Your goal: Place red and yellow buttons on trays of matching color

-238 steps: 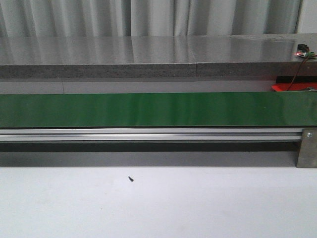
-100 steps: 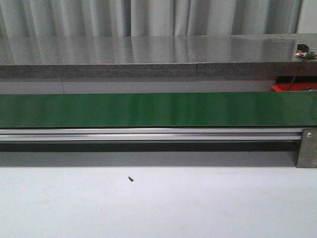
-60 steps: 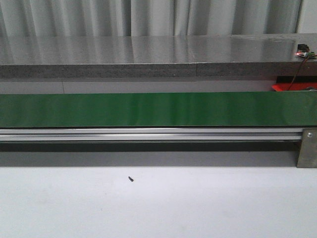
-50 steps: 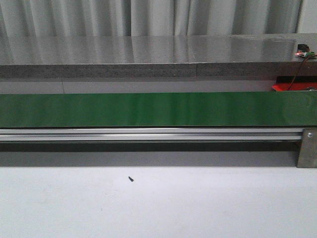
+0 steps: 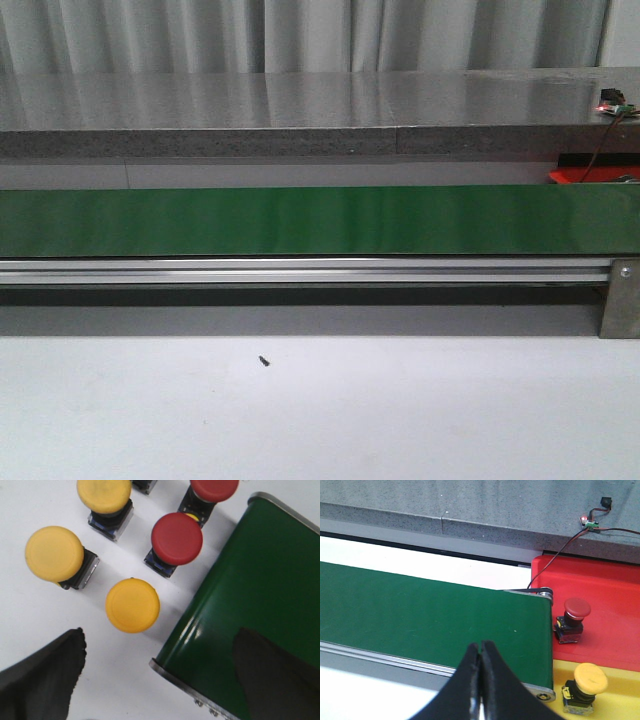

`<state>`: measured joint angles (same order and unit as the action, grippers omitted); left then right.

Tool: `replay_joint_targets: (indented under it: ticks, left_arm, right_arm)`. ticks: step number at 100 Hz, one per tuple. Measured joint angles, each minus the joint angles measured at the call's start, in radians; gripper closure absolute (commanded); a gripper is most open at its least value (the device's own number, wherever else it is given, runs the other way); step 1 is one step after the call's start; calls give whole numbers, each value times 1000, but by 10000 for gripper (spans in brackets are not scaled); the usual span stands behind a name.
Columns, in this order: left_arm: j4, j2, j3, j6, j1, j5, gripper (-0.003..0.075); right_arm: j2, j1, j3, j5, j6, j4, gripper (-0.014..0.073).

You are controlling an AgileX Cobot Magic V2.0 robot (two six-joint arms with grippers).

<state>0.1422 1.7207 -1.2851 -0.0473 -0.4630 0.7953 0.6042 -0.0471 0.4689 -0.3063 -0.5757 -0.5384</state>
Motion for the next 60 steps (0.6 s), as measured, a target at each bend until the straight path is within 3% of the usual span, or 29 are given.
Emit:
replay_joint_targets:
  ticks: [60]
  left_arm:
    - [59, 158, -44, -9, -48, -10, 169]
  right_arm:
    - [0, 0, 0, 0, 0, 0, 660]
